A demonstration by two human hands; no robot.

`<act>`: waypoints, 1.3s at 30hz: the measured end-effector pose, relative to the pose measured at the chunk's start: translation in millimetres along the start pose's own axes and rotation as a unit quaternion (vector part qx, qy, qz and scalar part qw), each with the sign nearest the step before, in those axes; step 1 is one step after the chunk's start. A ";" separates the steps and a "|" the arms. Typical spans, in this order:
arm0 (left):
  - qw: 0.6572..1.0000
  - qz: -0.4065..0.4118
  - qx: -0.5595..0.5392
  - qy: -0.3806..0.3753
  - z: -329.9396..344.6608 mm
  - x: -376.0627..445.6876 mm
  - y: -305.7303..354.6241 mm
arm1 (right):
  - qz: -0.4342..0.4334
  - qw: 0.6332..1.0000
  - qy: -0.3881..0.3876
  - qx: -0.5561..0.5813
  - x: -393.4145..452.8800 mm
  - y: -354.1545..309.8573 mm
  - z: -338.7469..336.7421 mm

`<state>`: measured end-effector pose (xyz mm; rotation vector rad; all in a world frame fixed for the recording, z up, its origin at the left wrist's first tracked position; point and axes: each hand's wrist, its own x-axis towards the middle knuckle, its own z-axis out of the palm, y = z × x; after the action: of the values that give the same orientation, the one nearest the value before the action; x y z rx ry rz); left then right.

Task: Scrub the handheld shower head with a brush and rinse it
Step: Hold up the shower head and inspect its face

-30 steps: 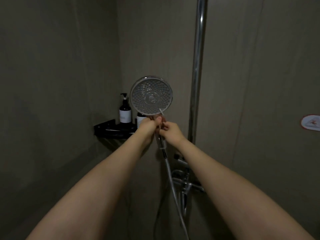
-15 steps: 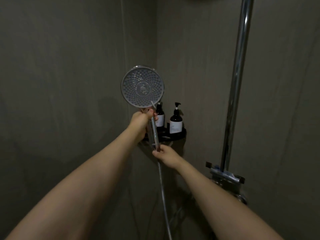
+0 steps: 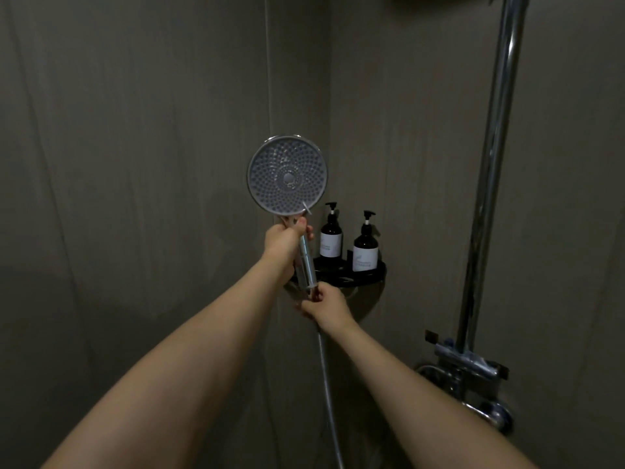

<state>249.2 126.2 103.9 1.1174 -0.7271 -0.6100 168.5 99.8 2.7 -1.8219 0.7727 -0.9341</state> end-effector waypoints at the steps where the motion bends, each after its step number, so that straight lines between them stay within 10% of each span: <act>1: 1.000 -0.003 -0.003 0.005 2.3 0.0 -0.8 | -0.003 1.000 0.025 -0.014 0.3 -0.4 -0.4; 13: 1.000 -0.003 -0.026 -0.015 22.8 -7.2 -1.0 | -0.012 0.996 0.071 -0.044 -1.1 4.5 -10.9; 23: 0.999 -0.004 -0.013 -0.037 21.0 -6.9 -2.5 | 0.036 0.997 -0.062 0.036 1.5 -0.5 -23.1; 39: 0.999 0.000 -0.042 -0.030 21.8 -0.3 -3.3 | 0.015 0.993 0.074 0.091 -0.2 5.9 -13.1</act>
<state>231.9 112.9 106.3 1.0257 -0.7470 -0.6710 156.6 92.0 1.1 -1.5916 0.7768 -1.0921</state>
